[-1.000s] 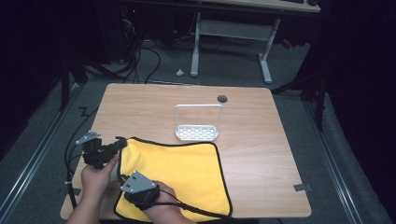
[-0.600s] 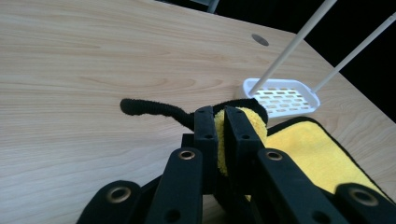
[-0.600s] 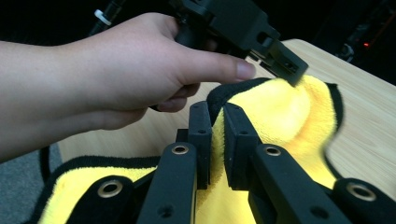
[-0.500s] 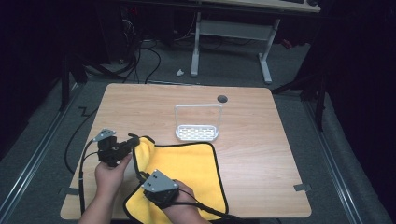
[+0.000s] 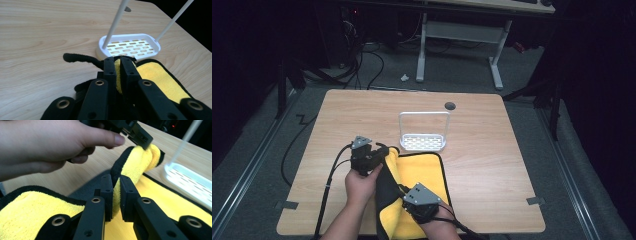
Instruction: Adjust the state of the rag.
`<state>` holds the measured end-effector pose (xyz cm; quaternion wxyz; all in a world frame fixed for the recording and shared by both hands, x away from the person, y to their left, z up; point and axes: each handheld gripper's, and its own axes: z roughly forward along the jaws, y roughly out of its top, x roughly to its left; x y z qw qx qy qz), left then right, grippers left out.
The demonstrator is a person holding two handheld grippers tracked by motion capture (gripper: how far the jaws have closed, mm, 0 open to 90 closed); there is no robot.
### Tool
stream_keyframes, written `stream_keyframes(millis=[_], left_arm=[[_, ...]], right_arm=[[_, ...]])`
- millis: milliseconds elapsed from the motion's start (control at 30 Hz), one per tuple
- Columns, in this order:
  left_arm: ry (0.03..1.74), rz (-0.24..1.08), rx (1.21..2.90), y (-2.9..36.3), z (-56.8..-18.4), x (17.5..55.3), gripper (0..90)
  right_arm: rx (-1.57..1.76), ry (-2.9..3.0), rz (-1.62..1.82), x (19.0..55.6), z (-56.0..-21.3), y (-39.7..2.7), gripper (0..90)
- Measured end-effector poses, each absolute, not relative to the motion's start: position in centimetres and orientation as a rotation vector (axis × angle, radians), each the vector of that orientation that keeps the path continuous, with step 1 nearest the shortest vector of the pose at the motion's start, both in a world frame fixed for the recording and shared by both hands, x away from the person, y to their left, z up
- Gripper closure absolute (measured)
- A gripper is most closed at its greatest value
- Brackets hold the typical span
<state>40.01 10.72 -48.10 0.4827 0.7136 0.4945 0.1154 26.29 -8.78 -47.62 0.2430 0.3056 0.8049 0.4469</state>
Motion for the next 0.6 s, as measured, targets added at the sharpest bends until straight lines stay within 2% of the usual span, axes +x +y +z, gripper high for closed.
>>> stream_keyframes(millis=[300,600], left_arm=[[1.191,0.29,1.752,7.3,-48.2,40.1,83.5],[1.178,0.289,1.774,4.9,-48.2,40.4,83.0]], right_arm=[[0.923,2.169,1.181,26.3,-48.5,-13.1,82.9],[0.962,2.153,1.141,26.3,-48.7,-15.5,82.8]])
